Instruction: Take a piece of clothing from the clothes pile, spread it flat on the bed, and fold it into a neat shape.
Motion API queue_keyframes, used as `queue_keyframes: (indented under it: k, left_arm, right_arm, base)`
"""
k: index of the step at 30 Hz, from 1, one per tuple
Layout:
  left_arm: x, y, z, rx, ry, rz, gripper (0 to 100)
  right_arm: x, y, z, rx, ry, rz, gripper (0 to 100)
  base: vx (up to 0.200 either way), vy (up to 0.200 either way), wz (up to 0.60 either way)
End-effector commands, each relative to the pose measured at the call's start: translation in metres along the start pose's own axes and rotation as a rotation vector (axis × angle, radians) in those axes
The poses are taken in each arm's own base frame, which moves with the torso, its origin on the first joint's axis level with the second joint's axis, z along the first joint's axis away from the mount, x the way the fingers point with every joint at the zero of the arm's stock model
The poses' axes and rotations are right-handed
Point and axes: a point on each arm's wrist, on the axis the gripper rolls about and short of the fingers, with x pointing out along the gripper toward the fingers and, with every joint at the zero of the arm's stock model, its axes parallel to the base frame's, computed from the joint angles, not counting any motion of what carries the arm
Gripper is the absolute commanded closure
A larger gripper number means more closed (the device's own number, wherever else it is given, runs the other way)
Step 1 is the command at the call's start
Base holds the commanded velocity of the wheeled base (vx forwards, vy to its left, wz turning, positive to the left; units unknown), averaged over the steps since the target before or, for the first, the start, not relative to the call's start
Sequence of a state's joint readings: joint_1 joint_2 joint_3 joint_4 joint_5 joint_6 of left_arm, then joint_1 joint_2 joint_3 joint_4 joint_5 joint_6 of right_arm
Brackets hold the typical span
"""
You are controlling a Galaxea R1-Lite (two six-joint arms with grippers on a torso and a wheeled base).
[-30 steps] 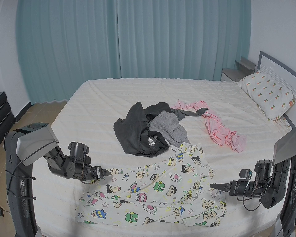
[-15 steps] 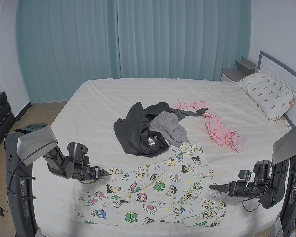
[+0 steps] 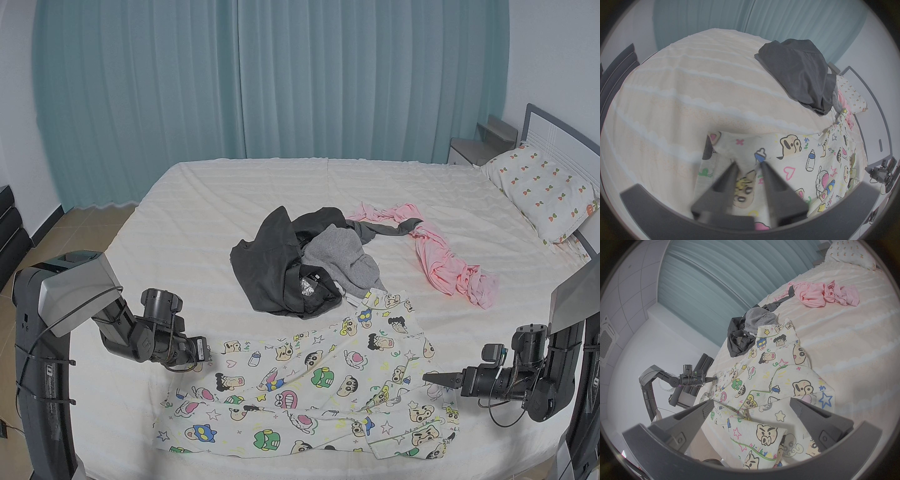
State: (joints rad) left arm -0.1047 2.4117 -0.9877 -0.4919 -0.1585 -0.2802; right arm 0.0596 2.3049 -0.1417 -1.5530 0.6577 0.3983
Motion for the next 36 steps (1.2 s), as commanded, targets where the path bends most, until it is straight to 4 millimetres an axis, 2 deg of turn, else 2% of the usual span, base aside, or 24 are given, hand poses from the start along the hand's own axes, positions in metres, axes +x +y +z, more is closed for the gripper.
queue_keyframes:
  k: [1, 8, 10, 13, 16, 17, 18, 24, 27, 29, 30, 32, 34, 36]
  left_arm:
    - [-0.006, 0.005, 0.009, -0.013, -0.038, 0.017, 100]
    - [-0.010, -0.002, 0.025, -0.065, -0.213, 0.046, 100]
    - [-0.009, -0.014, 0.031, -0.101, -0.307, 0.022, 100]
    - [-0.009, -0.015, 0.032, -0.099, -0.316, 0.018, 100]
    - [-0.009, -0.018, 0.041, -0.104, -0.353, 0.019, 100]
    - [-0.008, -0.019, 0.048, -0.110, -0.387, 0.039, 100]
    - [-0.009, -0.019, 0.049, -0.111, -0.391, 0.040, 100]
    - [-0.003, -0.020, 0.063, -0.151, -0.467, 0.100, 100]
    - [-0.004, -0.021, 0.065, -0.174, -0.479, 0.098, 100]
    - [-0.004, -0.021, 0.066, -0.176, -0.481, 0.097, 100]
    - [-0.003, -0.021, 0.065, -0.175, -0.478, 0.098, 100]
    - [-0.002, -0.022, 0.064, -0.174, -0.476, 0.097, 100]
    - [0.000, -0.025, 0.062, -0.168, -0.469, 0.093, 100]
    - [0.000, -0.026, 0.062, -0.166, -0.468, 0.090, 100]
  right_arm:
    - [0.001, 0.000, 0.002, -0.010, -0.011, 0.005, 0]
    - [0.010, -0.003, 0.016, -0.040, -0.070, -0.001, 0]
    - [0.023, -0.010, 0.027, -0.060, -0.118, -0.022, 0]
    - [0.036, -0.017, 0.036, -0.079, -0.151, -0.028, 0]
    - [0.048, -0.023, 0.046, -0.090, -0.168, -0.024, 0]
    - [0.057, -0.026, 0.057, -0.094, -0.174, -0.021, 0]
    - [0.058, -0.026, 0.058, -0.093, -0.173, -0.022, 0]
    - [0.093, -0.031, 0.099, -0.061, -0.131, -0.067, 0]
    - [0.112, -0.035, 0.110, -0.039, -0.104, -0.117, 0]
    - [0.117, -0.037, 0.114, -0.037, -0.108, -0.134, 0]
    - [0.128, -0.042, 0.117, -0.032, -0.109, -0.168, 0]
    - [0.133, -0.045, 0.118, -0.027, -0.104, -0.180, 0]
    - [0.147, -0.055, 0.121, -0.004, -0.073, -0.215, 0]
    - [0.151, -0.058, 0.121, 0.007, -0.058, -0.230, 0]
  base:
    - [0.000, 0.000, 0.00]
    - [0.000, 0.000, 0.00]
    - [0.000, 0.000, 0.00]
    - [0.000, 0.000, 0.00]
    - [0.000, 0.000, 0.00]
    - [0.000, 0.000, 0.00]
    - [0.000, 0.000, 0.00]
    - [0.000, 0.000, 0.00]
    - [0.000, 0.000, 0.00]
    - [0.000, 0.000, 0.00]
    - [0.000, 0.000, 0.00]
    - [0.000, 0.000, 0.00]
    - [0.000, 0.000, 0.00]
    - [0.000, 0.000, 0.00]
